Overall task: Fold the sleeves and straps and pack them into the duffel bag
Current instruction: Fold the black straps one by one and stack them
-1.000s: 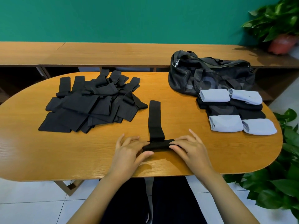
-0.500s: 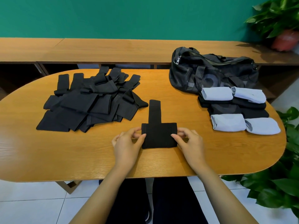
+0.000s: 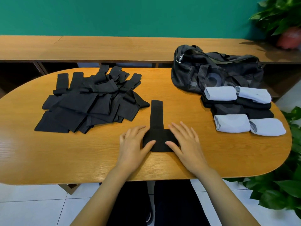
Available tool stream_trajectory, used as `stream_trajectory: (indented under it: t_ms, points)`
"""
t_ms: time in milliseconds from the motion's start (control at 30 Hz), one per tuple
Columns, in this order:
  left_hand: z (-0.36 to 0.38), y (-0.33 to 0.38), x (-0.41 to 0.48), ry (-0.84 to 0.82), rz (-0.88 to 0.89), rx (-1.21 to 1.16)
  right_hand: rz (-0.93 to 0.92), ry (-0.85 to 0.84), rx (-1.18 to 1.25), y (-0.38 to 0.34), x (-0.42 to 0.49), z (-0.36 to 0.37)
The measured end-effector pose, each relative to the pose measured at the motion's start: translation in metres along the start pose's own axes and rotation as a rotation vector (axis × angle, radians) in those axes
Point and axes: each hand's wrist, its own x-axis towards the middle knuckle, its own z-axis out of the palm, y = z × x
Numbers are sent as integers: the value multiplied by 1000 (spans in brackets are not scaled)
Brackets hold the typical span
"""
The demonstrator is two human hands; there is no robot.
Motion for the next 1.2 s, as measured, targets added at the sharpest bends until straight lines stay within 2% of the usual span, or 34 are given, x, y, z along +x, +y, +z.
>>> stream_trajectory:
  t_ms: [100,233,600,833,1033,1200]
  points:
    - [-2,-2,0,-189,144,38,-111,-147,-96,1,1,2]
    - [0,-3,-1,-297,141,74,-131,-177,-137,1,0,6]
    - [0,-2,-5,-223,140,109,-88,-223,-140,-4,-2,3]
    - [1,-6,-5,-194,166,76,-44,-183,-25,-1,11,-3]
    - [1,-6,-6,-175,191,53,-90,-292,-26,2,32,-11]
    - [1,-7,-6,-165,190,52,-77,-290,-33,10,30,-10]
